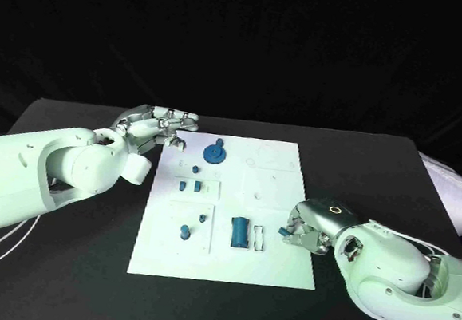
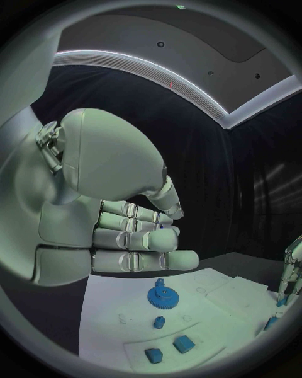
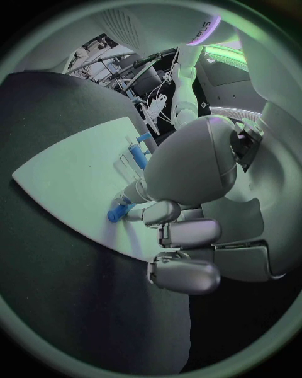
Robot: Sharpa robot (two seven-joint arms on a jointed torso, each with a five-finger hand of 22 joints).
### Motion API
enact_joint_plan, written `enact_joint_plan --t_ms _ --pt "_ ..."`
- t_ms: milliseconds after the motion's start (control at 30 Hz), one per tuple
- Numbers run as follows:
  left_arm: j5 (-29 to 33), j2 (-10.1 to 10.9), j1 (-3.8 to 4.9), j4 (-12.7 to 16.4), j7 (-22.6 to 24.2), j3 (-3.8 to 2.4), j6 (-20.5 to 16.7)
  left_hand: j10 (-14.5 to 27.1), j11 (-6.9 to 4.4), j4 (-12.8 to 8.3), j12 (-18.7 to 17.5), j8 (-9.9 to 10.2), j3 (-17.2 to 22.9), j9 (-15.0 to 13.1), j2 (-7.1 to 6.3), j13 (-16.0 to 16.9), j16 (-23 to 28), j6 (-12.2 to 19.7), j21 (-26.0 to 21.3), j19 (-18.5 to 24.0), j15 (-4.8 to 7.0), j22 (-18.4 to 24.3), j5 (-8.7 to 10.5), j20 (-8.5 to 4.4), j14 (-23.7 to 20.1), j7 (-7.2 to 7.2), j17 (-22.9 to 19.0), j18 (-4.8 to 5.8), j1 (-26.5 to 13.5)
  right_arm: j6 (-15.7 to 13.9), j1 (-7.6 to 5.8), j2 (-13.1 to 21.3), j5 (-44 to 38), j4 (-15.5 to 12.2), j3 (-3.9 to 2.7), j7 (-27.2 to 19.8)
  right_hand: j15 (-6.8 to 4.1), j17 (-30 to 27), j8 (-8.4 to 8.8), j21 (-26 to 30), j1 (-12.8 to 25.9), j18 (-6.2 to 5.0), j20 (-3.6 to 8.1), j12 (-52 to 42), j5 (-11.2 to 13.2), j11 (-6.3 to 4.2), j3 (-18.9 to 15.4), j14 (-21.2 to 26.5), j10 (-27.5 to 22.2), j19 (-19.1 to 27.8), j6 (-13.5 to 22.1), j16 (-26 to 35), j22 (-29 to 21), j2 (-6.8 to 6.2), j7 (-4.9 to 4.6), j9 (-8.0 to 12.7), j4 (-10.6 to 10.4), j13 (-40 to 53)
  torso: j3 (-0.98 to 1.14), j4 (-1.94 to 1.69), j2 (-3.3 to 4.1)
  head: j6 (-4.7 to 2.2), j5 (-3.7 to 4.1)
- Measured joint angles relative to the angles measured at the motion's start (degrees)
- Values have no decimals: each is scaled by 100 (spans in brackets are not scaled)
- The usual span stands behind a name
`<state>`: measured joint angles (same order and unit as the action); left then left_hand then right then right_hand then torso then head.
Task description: Assemble the parts on the task board
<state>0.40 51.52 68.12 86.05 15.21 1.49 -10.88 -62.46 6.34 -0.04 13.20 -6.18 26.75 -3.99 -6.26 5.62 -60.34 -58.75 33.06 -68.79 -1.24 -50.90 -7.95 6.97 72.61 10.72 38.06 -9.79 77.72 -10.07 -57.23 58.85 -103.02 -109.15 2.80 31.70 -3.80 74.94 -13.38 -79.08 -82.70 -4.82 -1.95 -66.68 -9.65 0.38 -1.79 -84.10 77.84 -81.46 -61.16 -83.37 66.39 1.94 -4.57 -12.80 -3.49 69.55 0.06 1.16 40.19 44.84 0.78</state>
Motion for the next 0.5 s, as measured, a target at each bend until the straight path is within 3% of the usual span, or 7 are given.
enact_joint_plan --t_ms 133,233,433,500 --pt "0 0 -1 0 -3 0 4 33 0 -7 33 0 7 0 0 0 0 0 0 0 0 5 0 0 0 0 -16 0 0 7 2 -11 -27 -2 -2 9 -11 0 44 -37 -7 0 0 12 -41 -17 367 12 -14 0 -22 -23 29 -7 4 18 81 -2 -3 -4 -1 -3 4" --pt "0 -1 -1 0 -4 0 8 33 0 -7 33 0 7 0 0 0 0 0 0 0 0 5 0 0 0 0 -16 0 0 -23 2 -8 36 -10 -3 18 -11 -1 82 -37 -4 -1 0 10 76 -18 701 12 -14 0 -22 -23 46 -4 4 14 80 -94 -2 -7 -1 -4 5" --pt "2 -4 -1 -1 -8 0 10 33 0 -7 33 0 7 0 0 0 0 0 0 0 0 4 0 0 0 0 -16 1 0 -257 15 6 425 -52 6 40 -14 -1 155 -37 245 0 0 5 137 -22 1307 16 -18 0 13 -23 46 117 -26 17 11 -149 -3 -15 3 -7 13" --pt "2 -6 -1 -1 -10 0 11 33 0 -7 33 0 7 0 0 0 0 0 0 0 0 4 0 0 0 0 -16 0 0 -408 30 8 581 -68 24 35 -31 -1 152 -37 610 0 0 -34 189 8 1520 31 12 0 7 -31 47 -6 -27 -2 -288 52 -4 -16 3 -9 13"
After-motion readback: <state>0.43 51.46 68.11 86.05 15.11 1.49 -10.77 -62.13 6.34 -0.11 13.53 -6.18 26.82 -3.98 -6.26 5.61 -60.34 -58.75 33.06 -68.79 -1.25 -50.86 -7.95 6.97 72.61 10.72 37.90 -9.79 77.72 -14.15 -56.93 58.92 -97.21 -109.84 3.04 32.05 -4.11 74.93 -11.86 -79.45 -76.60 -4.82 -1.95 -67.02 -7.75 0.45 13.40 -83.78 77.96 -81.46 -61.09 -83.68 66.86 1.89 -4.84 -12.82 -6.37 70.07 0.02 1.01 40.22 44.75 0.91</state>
